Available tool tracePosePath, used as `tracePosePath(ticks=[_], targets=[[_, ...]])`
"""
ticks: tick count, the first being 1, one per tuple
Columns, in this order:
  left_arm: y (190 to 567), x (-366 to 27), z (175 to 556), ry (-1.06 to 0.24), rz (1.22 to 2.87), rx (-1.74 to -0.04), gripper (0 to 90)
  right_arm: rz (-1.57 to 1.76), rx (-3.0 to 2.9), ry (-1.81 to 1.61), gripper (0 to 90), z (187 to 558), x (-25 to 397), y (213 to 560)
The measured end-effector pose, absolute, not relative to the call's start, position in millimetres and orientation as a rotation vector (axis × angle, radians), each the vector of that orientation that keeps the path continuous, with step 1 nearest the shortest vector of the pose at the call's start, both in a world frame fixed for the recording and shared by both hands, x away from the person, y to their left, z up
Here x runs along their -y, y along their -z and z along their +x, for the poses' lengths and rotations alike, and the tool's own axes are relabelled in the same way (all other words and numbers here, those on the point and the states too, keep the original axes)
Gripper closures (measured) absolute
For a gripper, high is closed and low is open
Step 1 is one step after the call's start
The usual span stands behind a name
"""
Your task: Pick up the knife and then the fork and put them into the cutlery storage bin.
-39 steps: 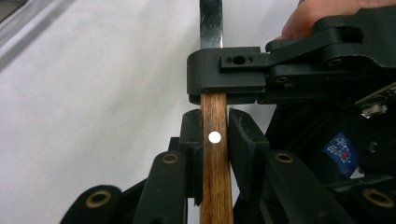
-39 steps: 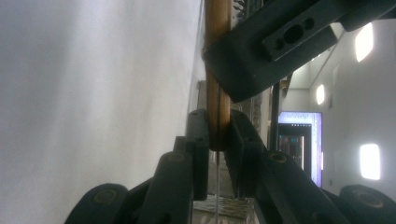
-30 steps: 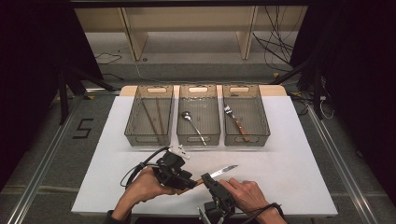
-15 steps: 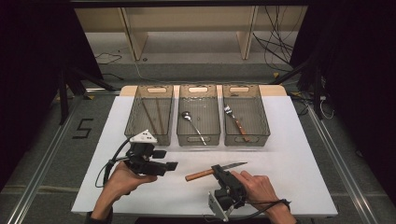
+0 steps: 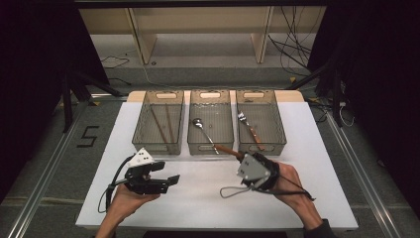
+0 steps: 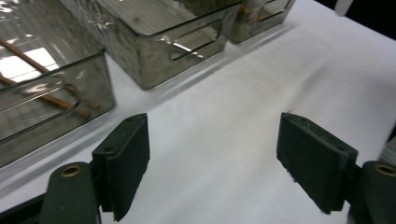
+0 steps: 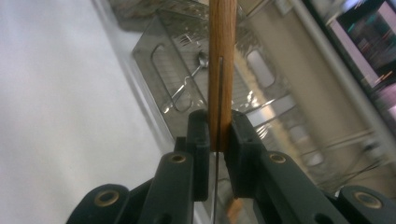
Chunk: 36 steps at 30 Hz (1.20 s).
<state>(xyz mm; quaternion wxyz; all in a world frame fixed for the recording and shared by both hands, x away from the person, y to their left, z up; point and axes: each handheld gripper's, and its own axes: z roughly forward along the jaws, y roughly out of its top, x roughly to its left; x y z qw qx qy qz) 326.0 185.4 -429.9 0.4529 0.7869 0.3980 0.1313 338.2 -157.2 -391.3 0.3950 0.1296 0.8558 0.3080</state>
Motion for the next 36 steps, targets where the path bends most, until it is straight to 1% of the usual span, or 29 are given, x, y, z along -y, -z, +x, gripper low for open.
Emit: tracePosePath(ticks=[7, 14, 19, 26, 36], targets=[[446.9, -194.5, 320.0, -0.398, 1.914, -0.973, 22.2, 0.705, -2.312, -1.014, 81.2, 384.7, 179.3, 365.9], [457.6, -200.0, 313.1, -0.440, 1.878, -0.964, 22.0, 0.994, -2.361, -1.130, 81.1, 428.5, 200.4, 353.2], [463.8, -202.0, 310.8, -0.460, 1.892, -0.961, 22.0, 1.116, -2.389, -1.162, 81.1, 456.2, 210.0, 348.7], [467.1, -203.7, 308.9, -0.469, 1.868, -0.960, 21.6, 1.225, -2.409, -1.125, 81.1, 489.3, 212.7, 346.9], [468.8, -204.2, 308.3, -0.458, 1.869, -0.966, 21.4, 1.348, -2.395, -1.070, 81.1, 527.2, 213.7, 344.0]])
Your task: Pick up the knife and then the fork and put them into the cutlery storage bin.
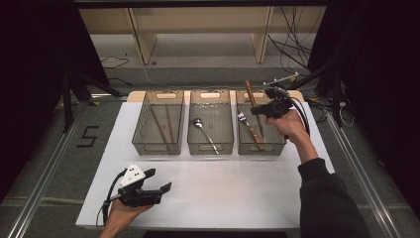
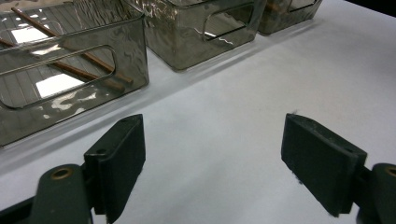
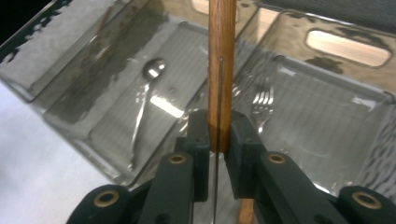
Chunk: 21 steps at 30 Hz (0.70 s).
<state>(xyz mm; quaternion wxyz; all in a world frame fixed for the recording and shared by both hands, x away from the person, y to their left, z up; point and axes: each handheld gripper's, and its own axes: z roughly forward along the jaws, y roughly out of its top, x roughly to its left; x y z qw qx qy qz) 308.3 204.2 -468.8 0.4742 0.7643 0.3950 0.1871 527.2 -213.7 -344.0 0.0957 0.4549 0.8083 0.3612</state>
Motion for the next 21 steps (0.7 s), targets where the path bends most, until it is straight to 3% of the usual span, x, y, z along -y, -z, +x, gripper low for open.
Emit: tracePosePath(ticks=[11, 21], targets=[[468.7, -205.5, 307.9, -0.459, 1.849, -0.971, 20.8, 1.444, -2.328, -0.973, 81.1, 554.7, 226.7, 362.4], [469.4, -206.6, 308.2, -0.459, 1.834, -0.984, 20.5, 1.464, -2.331, -0.915, 80.8, 556.6, 228.7, 381.9]])
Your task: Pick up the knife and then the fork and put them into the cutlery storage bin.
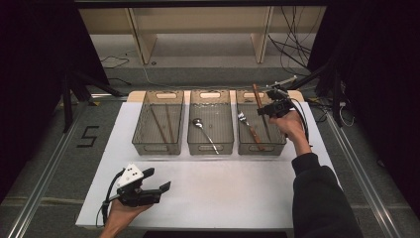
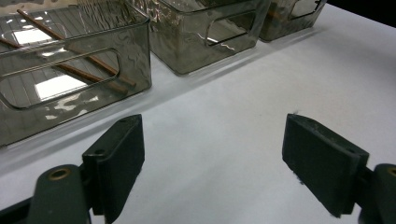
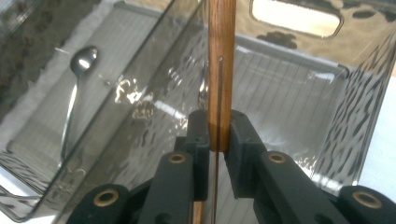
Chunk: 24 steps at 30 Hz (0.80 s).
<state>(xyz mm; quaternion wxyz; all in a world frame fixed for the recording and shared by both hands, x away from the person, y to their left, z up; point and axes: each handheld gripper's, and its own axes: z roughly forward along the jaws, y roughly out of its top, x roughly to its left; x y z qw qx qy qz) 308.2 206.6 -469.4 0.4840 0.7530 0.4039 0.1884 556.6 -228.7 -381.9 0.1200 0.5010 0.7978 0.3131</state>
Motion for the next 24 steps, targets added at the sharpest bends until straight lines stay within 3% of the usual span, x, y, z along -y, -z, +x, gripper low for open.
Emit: tracePosePath(ticks=[3, 5, 12, 24], targets=[[469.5, -206.7, 308.3, -0.454, 1.832, -0.988, 20.3, 1.475, -2.327, -0.915, 79.8, 555.4, 227.8, 385.2], [469.4, -207.1, 308.2, -0.455, 1.832, -0.988, 20.2, 1.479, -2.317, -0.932, 71.7, 554.0, 228.0, 385.4], [469.7, -207.7, 309.8, -0.448, 1.820, -0.999, 19.6, 1.425, -2.326, -0.991, 61.2, 540.5, 226.2, 377.2], [469.1, -208.5, 312.0, -0.434, 1.810, -1.005, 19.2, 1.268, -2.313, -1.226, 37.0, 472.4, 216.5, 378.1]])
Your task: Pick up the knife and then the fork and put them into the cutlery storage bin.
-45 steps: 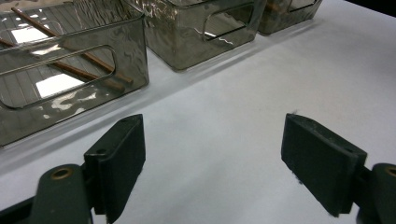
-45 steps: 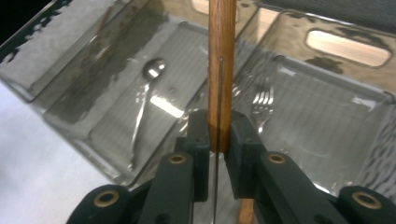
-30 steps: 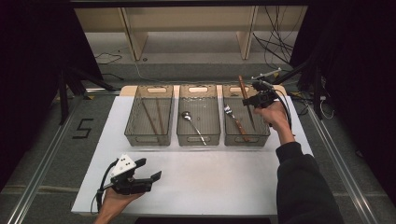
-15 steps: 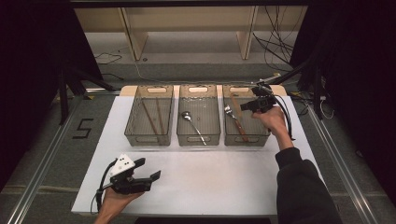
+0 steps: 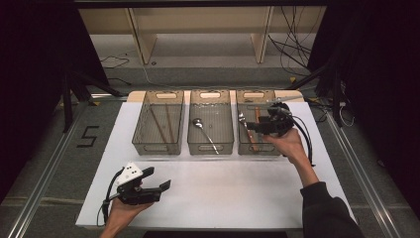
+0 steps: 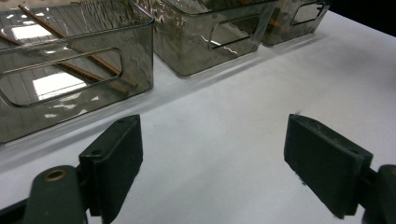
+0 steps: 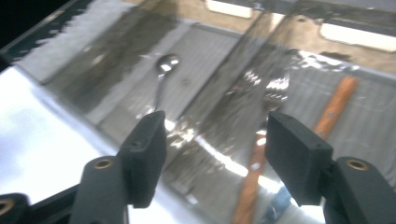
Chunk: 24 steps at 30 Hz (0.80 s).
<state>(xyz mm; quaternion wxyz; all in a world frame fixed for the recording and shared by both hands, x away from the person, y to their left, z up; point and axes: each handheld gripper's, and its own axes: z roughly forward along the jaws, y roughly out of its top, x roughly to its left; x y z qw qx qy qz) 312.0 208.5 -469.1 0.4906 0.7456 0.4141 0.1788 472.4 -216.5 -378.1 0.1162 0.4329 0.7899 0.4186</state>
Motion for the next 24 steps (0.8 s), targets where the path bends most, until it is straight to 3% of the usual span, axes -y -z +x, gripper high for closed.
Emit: tracePosePath(ticks=[13, 24], targets=[[470.4, -209.3, 310.2, -0.418, 1.798, -1.012, 19.1, 1.193, -2.274, -1.419, 29.1, 399.9, 227.3, 402.6], [472.6, -212.1, 309.0, -0.406, 1.789, -1.012, 18.9, 1.185, -2.263, -1.482, 25.4, 359.2, 234.8, 430.5]])
